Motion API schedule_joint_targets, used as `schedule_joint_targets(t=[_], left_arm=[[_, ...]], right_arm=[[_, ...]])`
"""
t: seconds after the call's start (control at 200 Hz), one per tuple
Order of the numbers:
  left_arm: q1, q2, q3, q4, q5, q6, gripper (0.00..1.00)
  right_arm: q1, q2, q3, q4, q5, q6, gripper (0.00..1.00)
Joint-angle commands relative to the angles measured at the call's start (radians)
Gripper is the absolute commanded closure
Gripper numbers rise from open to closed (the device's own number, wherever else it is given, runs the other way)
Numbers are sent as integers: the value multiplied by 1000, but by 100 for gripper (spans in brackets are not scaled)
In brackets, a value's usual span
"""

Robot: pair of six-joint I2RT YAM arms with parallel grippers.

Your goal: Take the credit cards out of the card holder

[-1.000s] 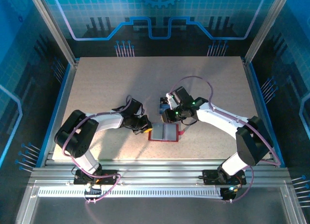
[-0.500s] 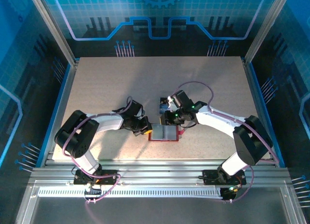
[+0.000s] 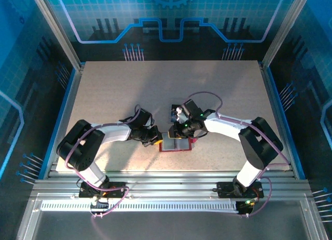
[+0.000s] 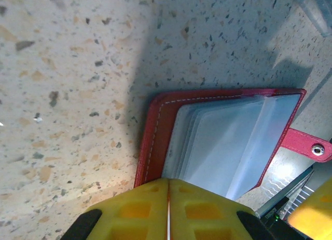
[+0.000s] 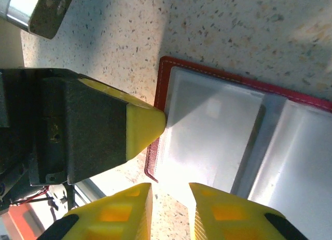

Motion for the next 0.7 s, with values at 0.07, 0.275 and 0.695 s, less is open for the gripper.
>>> schedule_joint_targets(t=[0.07, 0.275, 0.695], left_arm=[[-9, -27, 15, -25, -19, 5, 90], [-8, -54, 15, -33, -29, 1, 88], [-8, -58, -26, -41, -43, -7, 90]], right_arm=[[11, 45, 31, 28, -67, 34, 74], [3, 73, 35, 27, -75, 41, 74], [-3, 98, 38, 28, -84, 46, 74]])
